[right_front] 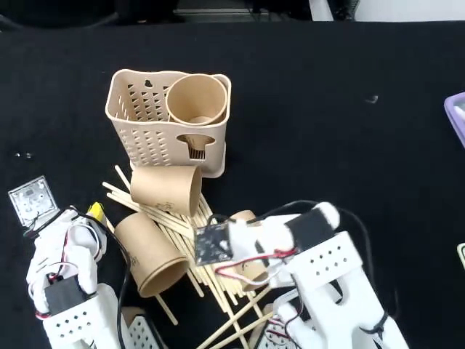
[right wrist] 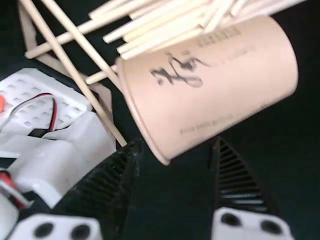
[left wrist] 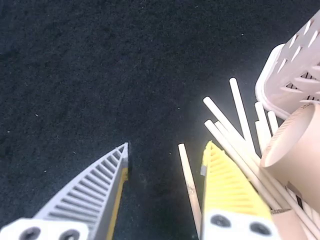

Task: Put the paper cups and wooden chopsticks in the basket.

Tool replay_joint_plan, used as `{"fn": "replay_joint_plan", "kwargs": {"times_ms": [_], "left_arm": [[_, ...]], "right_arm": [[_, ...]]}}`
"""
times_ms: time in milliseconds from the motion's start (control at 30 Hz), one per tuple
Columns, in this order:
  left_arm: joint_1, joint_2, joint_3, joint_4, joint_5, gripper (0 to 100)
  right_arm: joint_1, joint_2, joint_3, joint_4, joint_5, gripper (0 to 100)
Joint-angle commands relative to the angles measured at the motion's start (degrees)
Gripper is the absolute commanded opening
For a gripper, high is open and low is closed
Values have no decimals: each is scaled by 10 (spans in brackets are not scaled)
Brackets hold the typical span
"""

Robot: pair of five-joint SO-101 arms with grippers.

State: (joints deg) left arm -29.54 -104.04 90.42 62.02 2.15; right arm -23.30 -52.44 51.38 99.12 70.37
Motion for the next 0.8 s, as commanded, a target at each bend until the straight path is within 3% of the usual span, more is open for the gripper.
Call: {"fn": "replay_joint_plan", "kwargs": {"times_ms": [0, 133, 267, 600, 767], "left_arm": [[-2, -4, -5, -12, -2, 241], [-2, -4, -5, -12, -2, 241], [-2, -4, -5, -12, -2, 241], [-2, -4, -5, -12, -2, 241], [-2, -4, -5, -12, -2, 241]], "right_arm": [[87, 0, -4, -7, 40, 225], [134, 0, -1, -60, 36, 224], [136, -1, 8, -65, 25, 226], [101, -1, 25, -64, 13, 223], [51, -1, 53, -79, -51, 223]]}}
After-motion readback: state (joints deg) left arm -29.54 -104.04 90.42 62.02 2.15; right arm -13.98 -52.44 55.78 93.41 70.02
